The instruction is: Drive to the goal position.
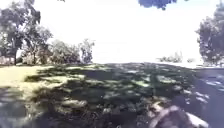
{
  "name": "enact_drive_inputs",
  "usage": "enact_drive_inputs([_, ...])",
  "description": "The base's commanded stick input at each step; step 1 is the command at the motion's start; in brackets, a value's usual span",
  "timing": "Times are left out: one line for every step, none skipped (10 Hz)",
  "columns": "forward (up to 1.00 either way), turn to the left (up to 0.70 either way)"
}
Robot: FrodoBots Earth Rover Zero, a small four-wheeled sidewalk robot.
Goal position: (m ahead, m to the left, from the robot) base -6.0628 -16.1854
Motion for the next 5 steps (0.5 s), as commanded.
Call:
enact_drive_inputs([0.0, -0.85])
enact_drive_inputs([0.0, -0.85])
enact_drive_inputs([0.0, -0.66])
enact_drive_inputs([0.0, -0.08])
enact_drive_inputs([0.0, 0.0])
